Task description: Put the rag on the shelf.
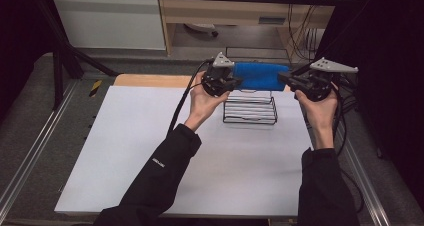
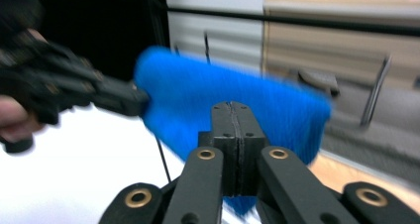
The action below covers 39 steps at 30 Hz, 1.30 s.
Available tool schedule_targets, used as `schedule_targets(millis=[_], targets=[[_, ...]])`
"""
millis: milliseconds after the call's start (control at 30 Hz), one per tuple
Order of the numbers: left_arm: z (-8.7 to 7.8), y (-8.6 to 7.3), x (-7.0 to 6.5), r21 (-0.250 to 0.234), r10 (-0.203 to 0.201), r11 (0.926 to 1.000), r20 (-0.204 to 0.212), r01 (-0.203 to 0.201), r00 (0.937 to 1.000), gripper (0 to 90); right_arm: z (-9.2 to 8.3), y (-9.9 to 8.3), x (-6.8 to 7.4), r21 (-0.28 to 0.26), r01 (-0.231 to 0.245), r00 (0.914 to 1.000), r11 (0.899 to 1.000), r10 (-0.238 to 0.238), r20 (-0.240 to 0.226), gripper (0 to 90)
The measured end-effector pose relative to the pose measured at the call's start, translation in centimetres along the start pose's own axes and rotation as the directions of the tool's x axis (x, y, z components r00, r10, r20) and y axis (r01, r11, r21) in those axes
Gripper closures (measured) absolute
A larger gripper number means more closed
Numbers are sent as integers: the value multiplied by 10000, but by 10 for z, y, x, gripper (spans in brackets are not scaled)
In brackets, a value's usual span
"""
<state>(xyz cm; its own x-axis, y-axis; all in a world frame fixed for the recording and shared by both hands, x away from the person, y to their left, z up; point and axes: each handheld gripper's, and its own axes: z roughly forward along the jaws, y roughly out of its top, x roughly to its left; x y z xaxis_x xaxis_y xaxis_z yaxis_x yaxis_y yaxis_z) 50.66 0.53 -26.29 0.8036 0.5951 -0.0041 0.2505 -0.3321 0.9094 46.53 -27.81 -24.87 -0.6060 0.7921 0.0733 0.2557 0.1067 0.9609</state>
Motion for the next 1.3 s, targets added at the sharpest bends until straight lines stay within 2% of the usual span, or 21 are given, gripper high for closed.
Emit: schedule_targets(millis=[100,200,333,467,633,700,767,867,1067,1200,1300], targets=[[2,-4,2,1,-31,10000,-44,31,10000,900,7,-15,-4,418,-117,9998,9991,110,171,900],[4,-7,3,-41,-76,10000,-58,76,10000,900,10,-25,-10,443,-277,9988,9986,259,418,900],[7,-9,4,-90,-97,9999,-33,96,9999,900,11,-28,-14,424,-349,9988,9985,334,371,900],[3,-8,3,-117,-55,9999,7,56,10000,893,8,-25,-11,376,-238,9994,9990,228,278,893],[-14,-10,2,-167,-237,9996,44,237,9997,787,0,-20,-1,258,-8,10000,9997,10,-89,759],[-23,-12,2,-125,-238,9996,40,238,9997,722,-2,-19,5,254,-66,9998,9997,70,-190,656],[-31,-16,4,-19,-221,9998,24,221,9998,659,-4,-18,11,300,26,9998,9995,-20,-201,592],[-44,-24,6,322,-254,9992,-24,254,9997,551,-7,-17,21,371,-133,9990,9992,149,-414,486],[-72,-49,15,529,-382,9978,-363,401,9986,411,-7,-23,36,239,18,9989,9997,-6,-466,271],[-92,-69,22,641,-522,9964,-613,562,9968,300,-3,-30,44,609,-24,9992,9981,49,-402,188],[-107,-87,27,624,-537,9962,-999,601,9935,225,-1,-36,50,705,21,9986,9975,16,-524,145]])
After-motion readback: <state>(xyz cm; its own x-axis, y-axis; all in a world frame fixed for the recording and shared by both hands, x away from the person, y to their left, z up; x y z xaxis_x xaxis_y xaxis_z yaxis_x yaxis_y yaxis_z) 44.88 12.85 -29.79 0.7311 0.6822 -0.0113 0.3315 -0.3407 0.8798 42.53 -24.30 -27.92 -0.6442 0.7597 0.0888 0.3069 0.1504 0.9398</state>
